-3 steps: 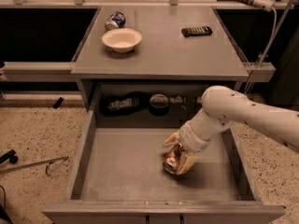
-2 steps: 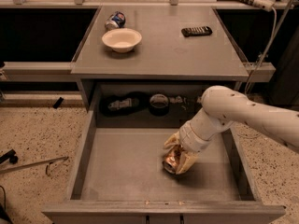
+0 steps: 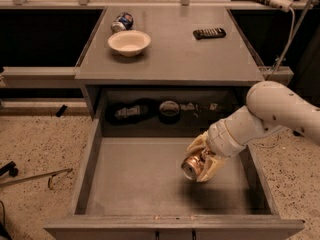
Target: Pick orange can from top drawer and place on counter
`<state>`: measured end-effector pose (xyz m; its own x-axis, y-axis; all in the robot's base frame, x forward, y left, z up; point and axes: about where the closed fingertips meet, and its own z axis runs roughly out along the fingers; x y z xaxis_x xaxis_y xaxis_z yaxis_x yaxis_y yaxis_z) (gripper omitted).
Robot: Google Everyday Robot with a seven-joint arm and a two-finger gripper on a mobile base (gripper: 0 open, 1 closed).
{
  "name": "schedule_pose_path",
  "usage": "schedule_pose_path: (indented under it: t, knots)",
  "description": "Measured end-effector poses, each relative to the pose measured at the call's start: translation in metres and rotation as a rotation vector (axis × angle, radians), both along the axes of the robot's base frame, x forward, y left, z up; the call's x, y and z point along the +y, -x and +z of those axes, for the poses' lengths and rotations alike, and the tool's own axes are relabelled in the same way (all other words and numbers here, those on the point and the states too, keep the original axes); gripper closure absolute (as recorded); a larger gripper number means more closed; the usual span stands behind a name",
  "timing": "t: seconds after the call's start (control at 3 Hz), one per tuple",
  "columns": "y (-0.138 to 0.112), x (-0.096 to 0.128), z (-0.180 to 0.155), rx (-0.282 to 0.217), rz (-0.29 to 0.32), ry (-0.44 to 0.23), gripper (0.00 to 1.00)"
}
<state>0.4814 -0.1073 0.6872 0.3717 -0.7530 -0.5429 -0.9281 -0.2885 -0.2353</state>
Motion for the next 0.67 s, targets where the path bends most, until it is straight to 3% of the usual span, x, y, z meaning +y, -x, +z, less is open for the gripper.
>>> schedule_pose_path:
  t: [0.33, 0.67]
  knots:
    - [0.0032, -0.0056, 0.0696, -0.101, -0.006, -0.078, 1.00]
    - [0.0031, -0.0056, 0.0697, -0.102, -0.005, -0.078, 1.00]
